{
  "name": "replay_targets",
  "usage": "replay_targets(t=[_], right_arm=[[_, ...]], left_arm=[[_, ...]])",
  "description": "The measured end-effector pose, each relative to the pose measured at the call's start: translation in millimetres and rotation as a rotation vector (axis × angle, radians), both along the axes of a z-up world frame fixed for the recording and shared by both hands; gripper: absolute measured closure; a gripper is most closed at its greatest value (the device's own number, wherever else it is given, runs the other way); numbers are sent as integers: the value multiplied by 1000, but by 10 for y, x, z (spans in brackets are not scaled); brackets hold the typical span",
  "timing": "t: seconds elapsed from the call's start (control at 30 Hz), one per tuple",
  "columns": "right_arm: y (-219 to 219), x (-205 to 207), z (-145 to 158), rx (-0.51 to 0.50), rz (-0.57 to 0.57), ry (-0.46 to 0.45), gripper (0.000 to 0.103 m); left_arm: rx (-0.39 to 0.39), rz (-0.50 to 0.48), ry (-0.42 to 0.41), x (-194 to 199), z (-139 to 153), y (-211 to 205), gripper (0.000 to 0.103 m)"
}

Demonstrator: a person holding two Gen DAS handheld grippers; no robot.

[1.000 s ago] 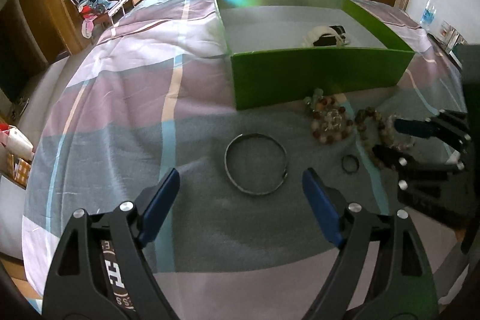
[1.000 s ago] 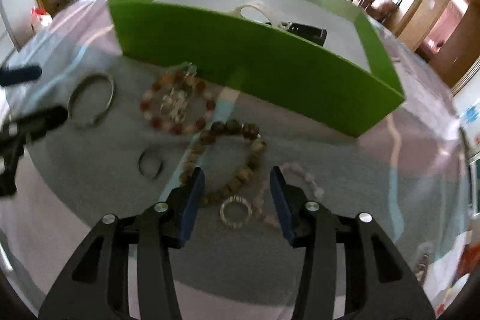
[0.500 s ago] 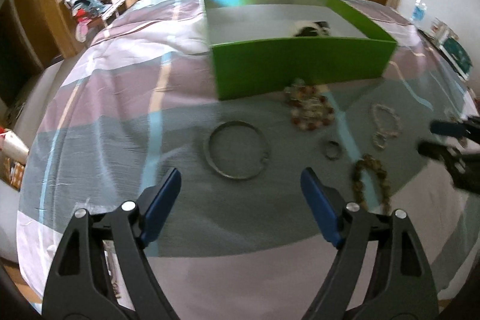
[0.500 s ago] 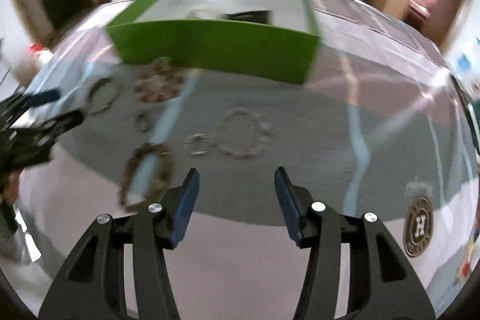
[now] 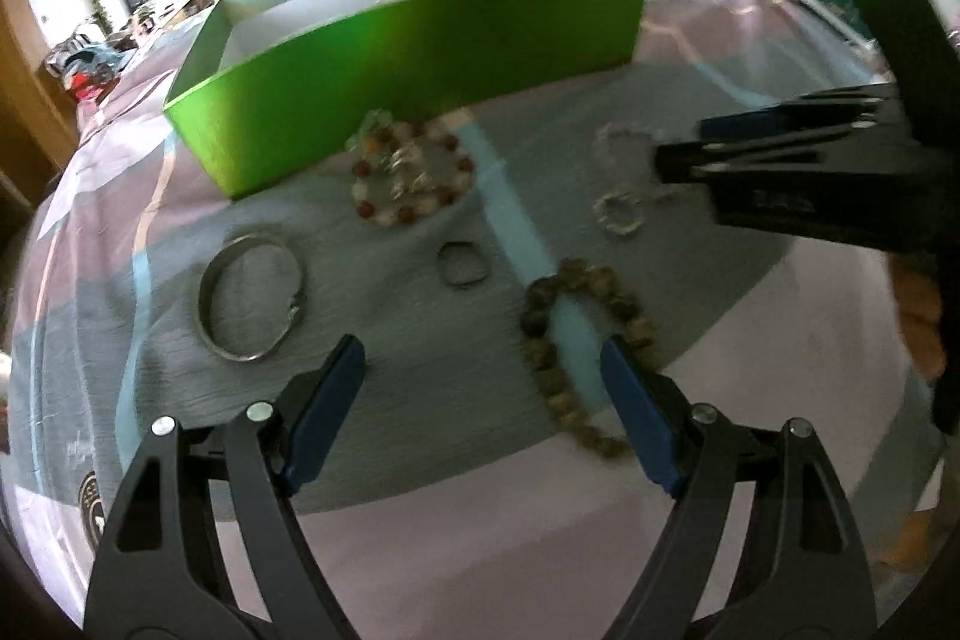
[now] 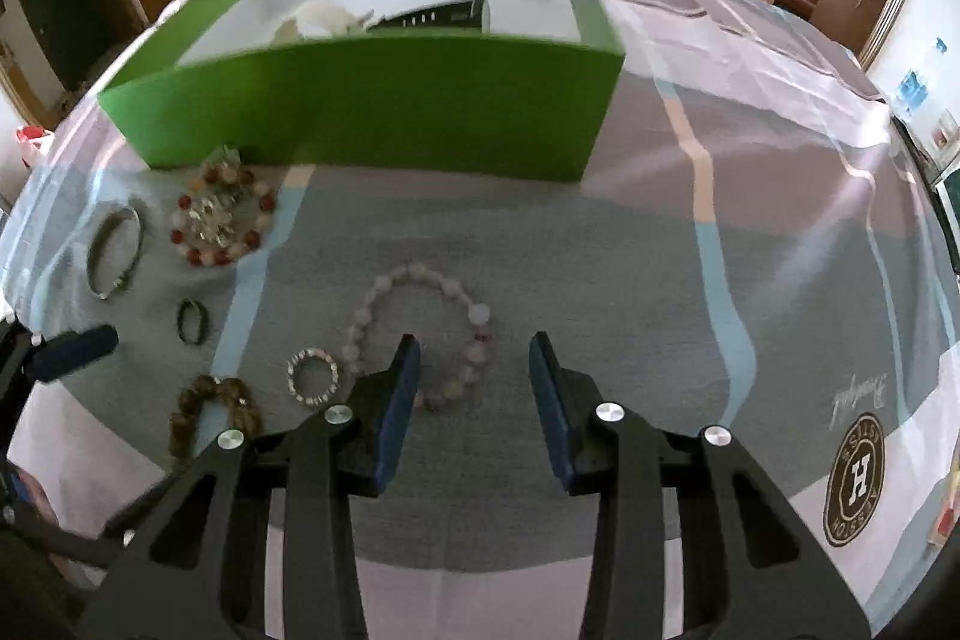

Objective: Organize jewelry
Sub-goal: 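Grasp the brown bead bracelet with the left tool while the right tool grasps the pink bead bracelet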

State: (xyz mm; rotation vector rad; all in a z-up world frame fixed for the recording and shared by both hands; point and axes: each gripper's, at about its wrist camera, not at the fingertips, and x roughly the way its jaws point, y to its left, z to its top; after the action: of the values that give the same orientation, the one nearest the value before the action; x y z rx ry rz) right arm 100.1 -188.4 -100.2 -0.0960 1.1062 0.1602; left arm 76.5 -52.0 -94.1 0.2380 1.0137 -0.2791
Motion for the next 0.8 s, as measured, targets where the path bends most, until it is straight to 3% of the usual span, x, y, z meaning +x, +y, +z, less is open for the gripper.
replay_targets(t=[0.27,0.37,0.47,0.57,0.63,0.73,0.8], right_arm=[[28,-394,85,46,97,47,63],[38,-363,137,10,72,-1,63],[51,-286,78,1,60,19,63],[96,-321,33,-15,66,16,63],[133,-332,45,-18,67,9,65],[113,-354,33,8,78,10,74],[115,-346,34,20,72,12,75]], left_arm=[[24,159,-2,26,11,531,22],[6,168,-3,36,36,569,22],[-4,145,-9,21,44,520,22],[-21,117,0,-1,25,430,30],[-31,108,10,-3,0,387,43],[-49,96,13,3,5,367,52],[-56,96,18,0,11,365,55]])
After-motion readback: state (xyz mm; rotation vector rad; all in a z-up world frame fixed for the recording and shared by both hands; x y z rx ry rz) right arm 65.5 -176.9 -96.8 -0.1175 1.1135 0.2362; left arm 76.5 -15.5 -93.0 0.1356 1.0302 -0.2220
